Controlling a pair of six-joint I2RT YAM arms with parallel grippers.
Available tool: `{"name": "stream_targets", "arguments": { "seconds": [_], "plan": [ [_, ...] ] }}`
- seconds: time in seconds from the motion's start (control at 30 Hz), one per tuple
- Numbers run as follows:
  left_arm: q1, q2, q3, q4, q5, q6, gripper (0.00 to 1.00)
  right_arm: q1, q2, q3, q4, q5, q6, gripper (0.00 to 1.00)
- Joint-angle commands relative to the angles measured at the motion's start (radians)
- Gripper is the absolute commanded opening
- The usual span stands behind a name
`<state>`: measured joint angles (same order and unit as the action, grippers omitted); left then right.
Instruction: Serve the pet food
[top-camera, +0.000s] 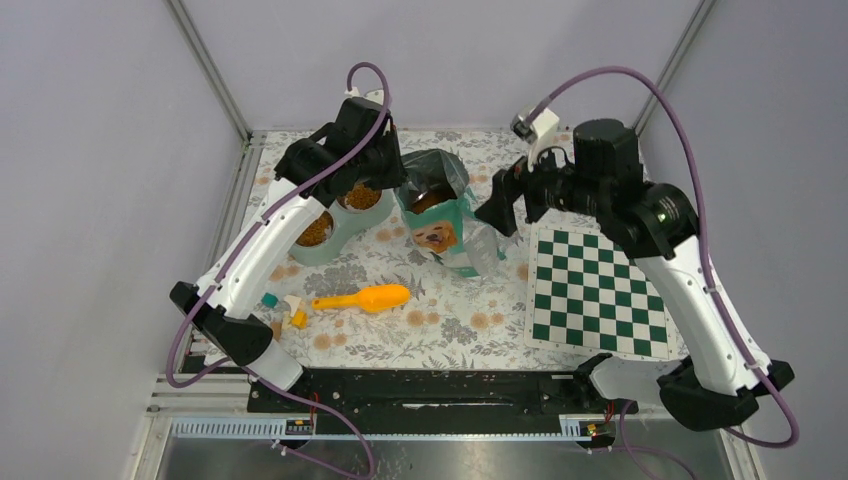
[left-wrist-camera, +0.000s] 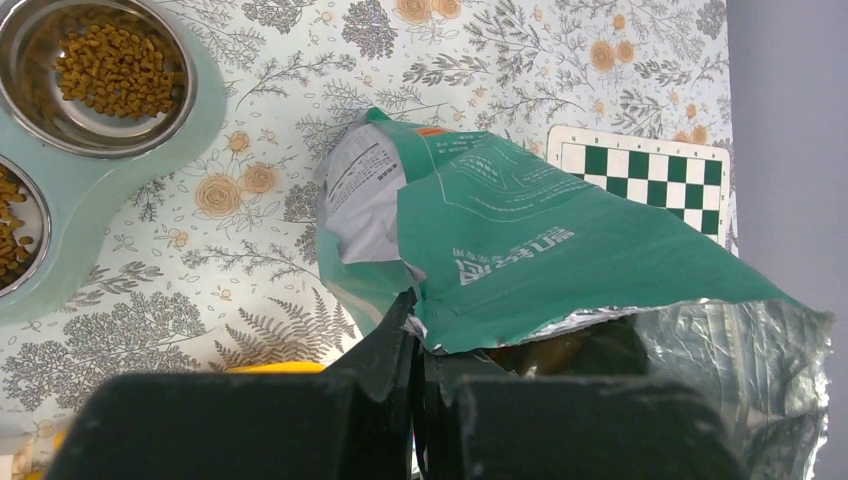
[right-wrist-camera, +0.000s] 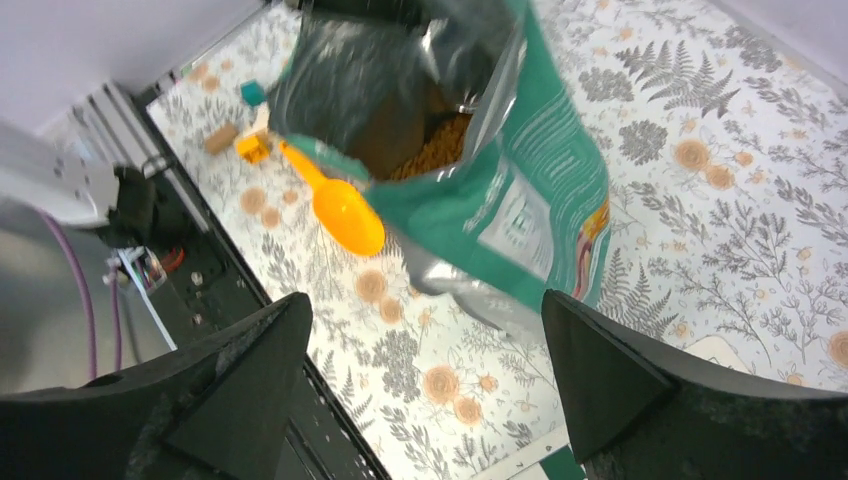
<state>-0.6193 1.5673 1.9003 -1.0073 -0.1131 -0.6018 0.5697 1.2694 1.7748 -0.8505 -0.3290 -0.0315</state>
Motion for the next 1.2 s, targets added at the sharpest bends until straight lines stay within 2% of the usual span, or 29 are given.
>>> {"name": "stream_targets", "arguments": {
  "seconds": [0.0, 0.23, 0.47, 0.53, 0.57, 0.6, 0.63, 0.67, 0.93, 1.17],
  "plan": [
    [0.014, -0.045, 0.126, 0.155, -0.054, -0.066, 0.00, 0.023, -0.086, -0.156, 0.081, -0.088, -0.130, 0.93],
    [0.014, -0.058, 0.125, 0.156, -0.058, -0.127, 0.00, 0.143, -0.096, -0.303, 0.276, 0.011, -0.150, 0.88],
    [0.013, -0.080, 0.101, 0.161, -0.087, -0.159, 0.00, 0.187, -0.071, -0.433, 0.569, 0.203, -0.080, 0.70],
    [0.014, -0.084, 0.099, 0.161, -0.093, -0.170, 0.00, 0.188, -0.057, -0.430, 0.580, 0.208, -0.070, 0.53],
    [0.015, -0.087, 0.097, 0.161, -0.096, -0.176, 0.00, 0.187, -0.049, -0.419, 0.569, 0.180, -0.077, 0.41],
    [0.015, -0.090, 0.096, 0.162, -0.102, -0.183, 0.00, 0.186, -0.043, -0.405, 0.556, 0.157, -0.079, 0.22],
    [0.015, -0.094, 0.095, 0.162, -0.113, -0.187, 0.00, 0.187, -0.039, -0.388, 0.535, 0.144, -0.080, 0.07],
    [0.017, -0.101, 0.094, 0.162, -0.125, -0.192, 0.00, 0.187, -0.040, -0.366, 0.501, 0.143, -0.088, 0.00],
    [0.028, -0.151, 0.105, 0.173, -0.231, -0.213, 0.00, 0.172, -0.081, -0.153, 0.405, 0.257, -0.219, 0.00],
    [0.027, -0.173, 0.124, 0.178, -0.268, -0.214, 0.00, 0.081, -0.034, -0.014, 0.389, 0.162, -0.271, 0.00]
  ]
}}
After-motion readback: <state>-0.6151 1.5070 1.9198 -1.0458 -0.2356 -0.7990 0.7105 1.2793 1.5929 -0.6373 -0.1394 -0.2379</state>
